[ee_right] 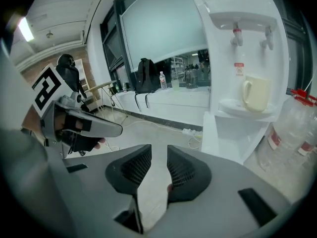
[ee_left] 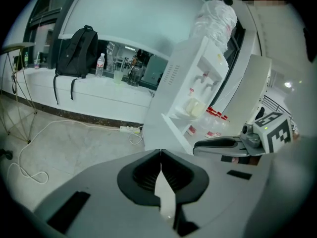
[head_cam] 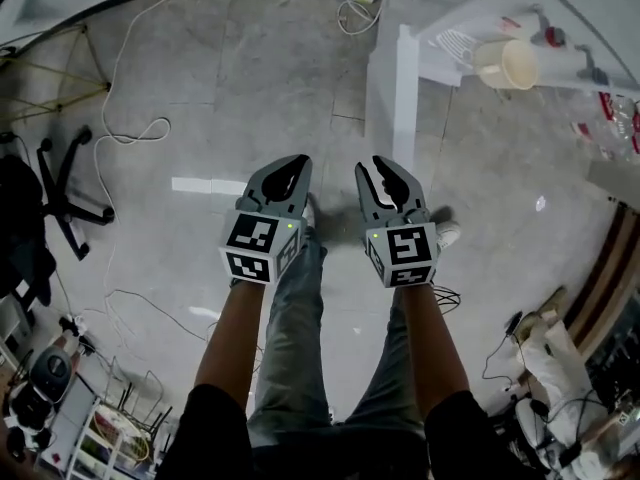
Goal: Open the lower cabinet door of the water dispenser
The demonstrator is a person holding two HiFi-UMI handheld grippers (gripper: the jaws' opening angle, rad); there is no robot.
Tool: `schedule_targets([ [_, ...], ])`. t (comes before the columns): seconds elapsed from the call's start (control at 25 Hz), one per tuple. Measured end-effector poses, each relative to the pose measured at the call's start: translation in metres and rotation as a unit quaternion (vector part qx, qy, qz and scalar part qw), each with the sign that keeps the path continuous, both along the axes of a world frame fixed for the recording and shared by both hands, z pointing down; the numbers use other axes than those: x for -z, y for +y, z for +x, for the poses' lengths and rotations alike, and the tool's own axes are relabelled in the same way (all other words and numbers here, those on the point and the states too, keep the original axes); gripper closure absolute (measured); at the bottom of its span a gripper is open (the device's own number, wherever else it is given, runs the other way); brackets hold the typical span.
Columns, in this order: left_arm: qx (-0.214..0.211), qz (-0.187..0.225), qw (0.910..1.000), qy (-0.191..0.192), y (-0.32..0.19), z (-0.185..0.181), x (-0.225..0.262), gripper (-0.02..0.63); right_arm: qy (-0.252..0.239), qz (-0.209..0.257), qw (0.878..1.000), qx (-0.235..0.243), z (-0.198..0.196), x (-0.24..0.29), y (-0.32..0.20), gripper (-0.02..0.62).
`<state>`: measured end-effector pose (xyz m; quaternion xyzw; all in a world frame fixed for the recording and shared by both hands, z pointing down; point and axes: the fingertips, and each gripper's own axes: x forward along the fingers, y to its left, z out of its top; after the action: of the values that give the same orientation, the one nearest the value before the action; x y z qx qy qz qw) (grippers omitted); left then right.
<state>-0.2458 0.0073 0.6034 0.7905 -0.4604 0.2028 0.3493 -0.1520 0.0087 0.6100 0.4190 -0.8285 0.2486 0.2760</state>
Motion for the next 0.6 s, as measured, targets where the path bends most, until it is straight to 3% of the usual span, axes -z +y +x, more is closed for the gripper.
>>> schedule_targets([
  [0.6, 0.062, 0.054, 0.9966, -0.005, -0.013, 0.023, 0.132, 0.589, -0.008, 0.069, 0.997, -0.031, 0.054, 0.144, -0.031, 0.575],
])
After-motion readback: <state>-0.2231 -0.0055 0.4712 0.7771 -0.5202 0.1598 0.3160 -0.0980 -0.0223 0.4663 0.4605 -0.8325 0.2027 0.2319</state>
